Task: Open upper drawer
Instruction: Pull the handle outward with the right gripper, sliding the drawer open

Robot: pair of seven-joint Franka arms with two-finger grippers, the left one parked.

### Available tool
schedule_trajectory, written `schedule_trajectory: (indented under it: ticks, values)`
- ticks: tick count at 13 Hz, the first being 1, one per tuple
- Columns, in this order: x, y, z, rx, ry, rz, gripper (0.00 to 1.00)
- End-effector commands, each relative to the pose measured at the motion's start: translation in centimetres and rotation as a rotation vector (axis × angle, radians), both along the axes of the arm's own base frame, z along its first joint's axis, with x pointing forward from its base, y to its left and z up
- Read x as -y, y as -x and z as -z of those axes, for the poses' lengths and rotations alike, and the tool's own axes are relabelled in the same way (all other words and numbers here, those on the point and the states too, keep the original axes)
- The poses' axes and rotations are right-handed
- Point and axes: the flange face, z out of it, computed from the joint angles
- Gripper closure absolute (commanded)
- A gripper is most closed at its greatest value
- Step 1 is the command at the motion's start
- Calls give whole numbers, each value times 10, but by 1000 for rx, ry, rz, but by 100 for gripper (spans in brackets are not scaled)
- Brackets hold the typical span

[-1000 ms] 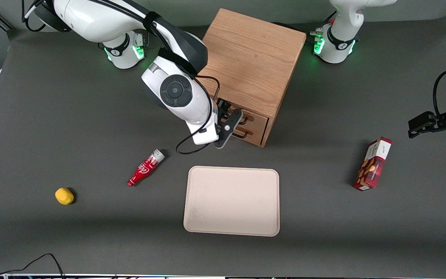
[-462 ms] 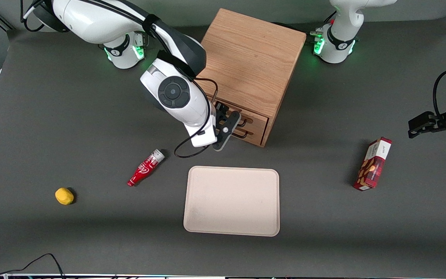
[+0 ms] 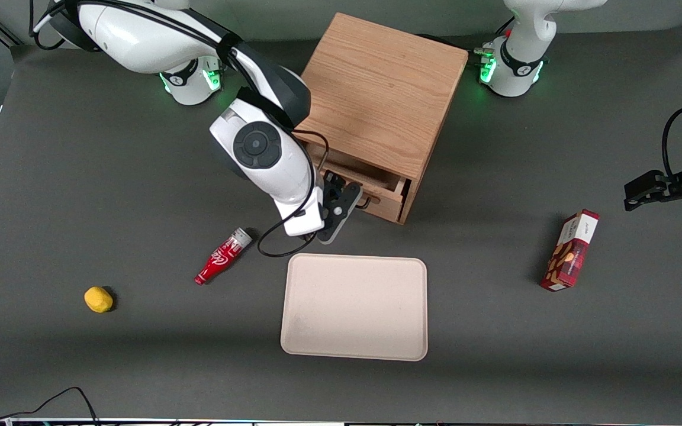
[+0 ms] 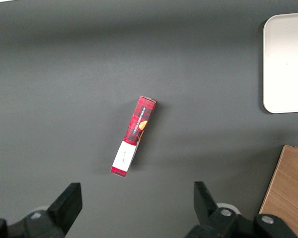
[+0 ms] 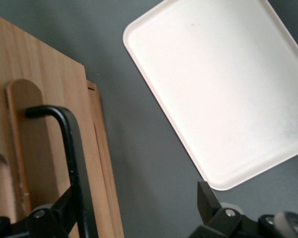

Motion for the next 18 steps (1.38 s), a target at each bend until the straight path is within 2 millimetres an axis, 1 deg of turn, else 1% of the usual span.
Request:
schedule_trajectory:
  ticks: [1, 2, 4, 6, 7, 10, 12, 14, 16, 18]
  values:
    - [26, -26, 3, 47, 2, -23, 0]
    - [36, -33, 2, 52, 2, -22, 0]
    - [52, -51, -6, 77, -8, -17, 0]
    - [58, -58, -10, 92, -10, -11, 0]
    - [68, -66, -12, 102, -5, 4, 0]
    - [86, -80, -16, 119, -8, 7, 0]
    - [88, -87, -12, 122, -13, -1, 0]
    - [93, -94, -13, 131, -22, 6, 0]
    - [95, -99, -8, 131, -23, 11, 0]
    - [109, -111, -8, 164, -19, 40, 0]
